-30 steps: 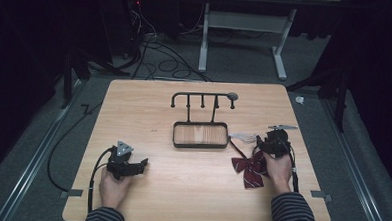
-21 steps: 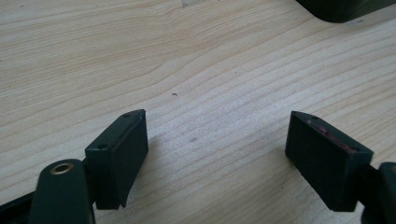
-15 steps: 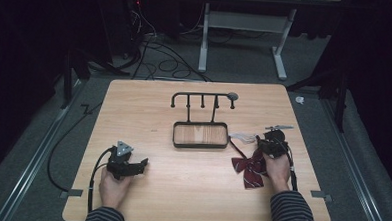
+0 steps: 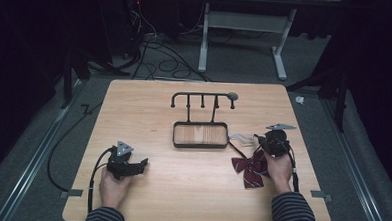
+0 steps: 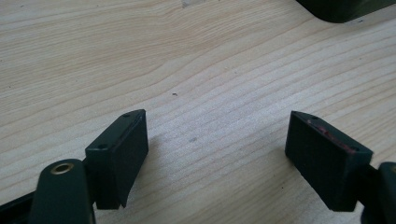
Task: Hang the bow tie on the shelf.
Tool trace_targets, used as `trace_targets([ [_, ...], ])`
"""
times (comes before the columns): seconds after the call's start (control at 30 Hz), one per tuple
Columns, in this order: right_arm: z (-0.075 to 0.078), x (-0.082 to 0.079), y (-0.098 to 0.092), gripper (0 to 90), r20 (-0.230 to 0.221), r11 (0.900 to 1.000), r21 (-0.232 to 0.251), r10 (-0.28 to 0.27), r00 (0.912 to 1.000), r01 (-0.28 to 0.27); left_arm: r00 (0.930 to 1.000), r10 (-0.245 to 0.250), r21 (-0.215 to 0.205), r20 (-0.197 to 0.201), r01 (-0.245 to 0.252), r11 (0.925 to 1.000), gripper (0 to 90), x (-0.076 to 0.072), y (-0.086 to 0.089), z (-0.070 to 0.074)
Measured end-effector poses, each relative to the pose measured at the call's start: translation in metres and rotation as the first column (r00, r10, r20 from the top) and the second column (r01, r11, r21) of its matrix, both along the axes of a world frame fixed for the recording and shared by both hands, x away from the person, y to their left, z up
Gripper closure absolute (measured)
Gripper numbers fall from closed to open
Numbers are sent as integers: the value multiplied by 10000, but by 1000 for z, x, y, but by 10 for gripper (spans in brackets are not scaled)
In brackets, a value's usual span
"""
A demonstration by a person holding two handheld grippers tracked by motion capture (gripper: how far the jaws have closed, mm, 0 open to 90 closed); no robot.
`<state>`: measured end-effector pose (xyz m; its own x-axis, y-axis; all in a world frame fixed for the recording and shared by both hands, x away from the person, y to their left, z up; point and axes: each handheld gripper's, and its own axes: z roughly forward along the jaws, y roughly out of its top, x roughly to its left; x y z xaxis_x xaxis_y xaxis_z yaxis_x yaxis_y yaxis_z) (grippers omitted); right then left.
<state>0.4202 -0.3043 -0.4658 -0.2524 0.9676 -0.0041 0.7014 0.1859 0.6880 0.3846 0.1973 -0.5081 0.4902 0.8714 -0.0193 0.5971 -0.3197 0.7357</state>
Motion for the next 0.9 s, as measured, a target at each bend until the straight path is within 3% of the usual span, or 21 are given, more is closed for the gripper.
trace_targets([
  [0.17, 18, -11, 2, 900, 596, 9993, -149, 356, 9976, -347, 10000, 2, -10, 6, -2, 10000, 222, 0, 0, 0],
  [0.27, 42, -20, 2, 900, 1161, 9984, -197, 547, 9917, -528, 10000, 5, -25, 4, -5, 10000, 222, 0, 0, 0],
  [0.43, 62, -30, 3, 900, 1517, 9966, -187, 819, 9850, -800, 10000, 1, -24, 5, -1, 10000, 223, 0, 0, 0],
  [0.53, 78, -39, 7, 900, 1990, 9916, -280, 1292, 9714, -1261, 10000, 1, -21, 7, -1, 10000, 222, 0, 0, 0],
  [0.9, 96, -48, 17, 900, 2455, 9787, -105, 2011, 9483, -2048, 10000, -1, -15, -1, 1, 10000, 222, 0, 0, 0],
])
